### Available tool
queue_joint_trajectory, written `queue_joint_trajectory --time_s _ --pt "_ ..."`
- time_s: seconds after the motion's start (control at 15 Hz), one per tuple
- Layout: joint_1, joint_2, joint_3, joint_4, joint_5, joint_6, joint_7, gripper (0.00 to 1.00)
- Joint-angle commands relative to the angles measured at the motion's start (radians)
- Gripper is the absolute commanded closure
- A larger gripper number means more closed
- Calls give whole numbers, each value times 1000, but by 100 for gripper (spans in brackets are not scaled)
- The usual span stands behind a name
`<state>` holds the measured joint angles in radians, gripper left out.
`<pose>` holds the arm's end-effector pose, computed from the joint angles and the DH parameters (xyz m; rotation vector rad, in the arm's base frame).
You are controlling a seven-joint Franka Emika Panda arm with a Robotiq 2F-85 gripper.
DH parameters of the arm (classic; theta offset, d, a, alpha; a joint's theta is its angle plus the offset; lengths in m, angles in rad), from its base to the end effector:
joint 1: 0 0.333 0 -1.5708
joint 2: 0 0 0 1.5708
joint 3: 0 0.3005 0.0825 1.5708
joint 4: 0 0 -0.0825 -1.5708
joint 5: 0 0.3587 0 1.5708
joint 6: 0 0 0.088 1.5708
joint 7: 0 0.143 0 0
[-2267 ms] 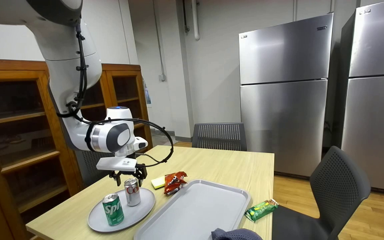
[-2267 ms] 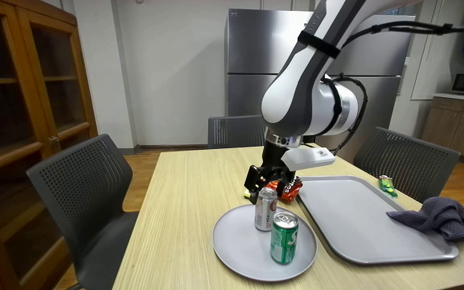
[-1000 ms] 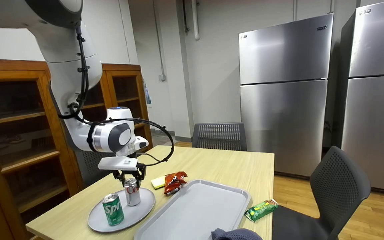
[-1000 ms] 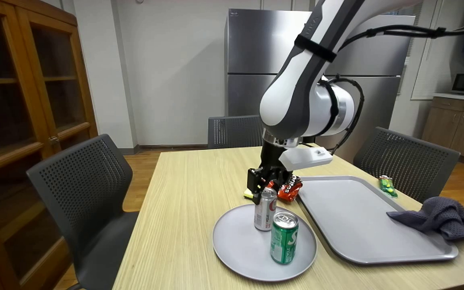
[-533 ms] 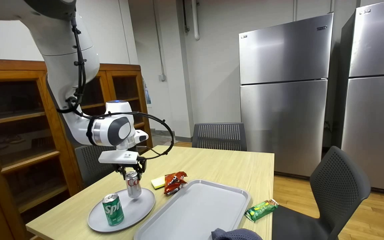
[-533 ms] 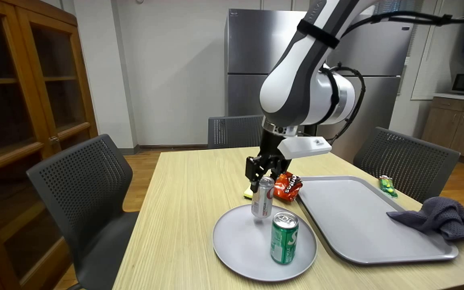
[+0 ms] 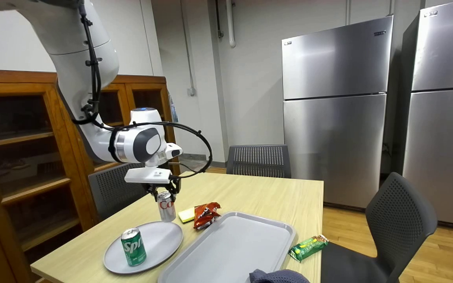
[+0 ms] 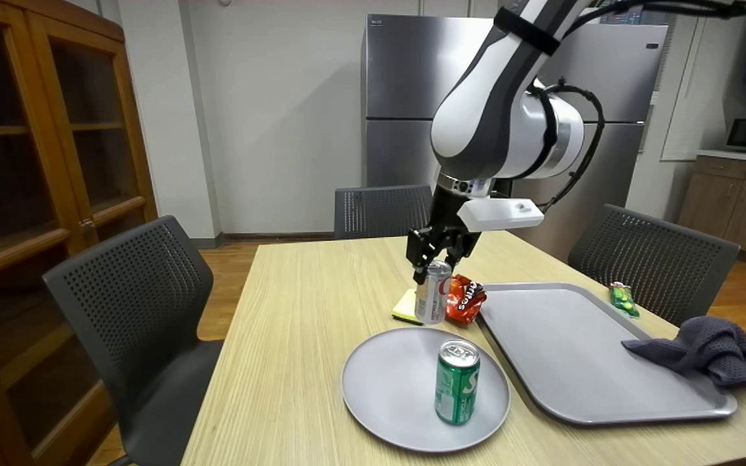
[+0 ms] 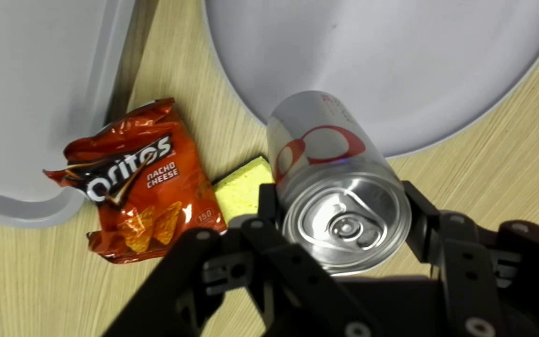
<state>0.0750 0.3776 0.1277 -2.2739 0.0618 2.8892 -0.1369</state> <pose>0.5376 0.1094 0.1875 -3.0171 -0.4052 -0.3625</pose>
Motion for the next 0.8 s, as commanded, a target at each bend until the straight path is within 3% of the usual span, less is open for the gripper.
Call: queue_joint_trajectory --time_s 0.0,0.73 --pt "-20 -38 -37 10 -27 -50 29 61" --pt "-25 -21 -217 44 -89 -69 126 61"
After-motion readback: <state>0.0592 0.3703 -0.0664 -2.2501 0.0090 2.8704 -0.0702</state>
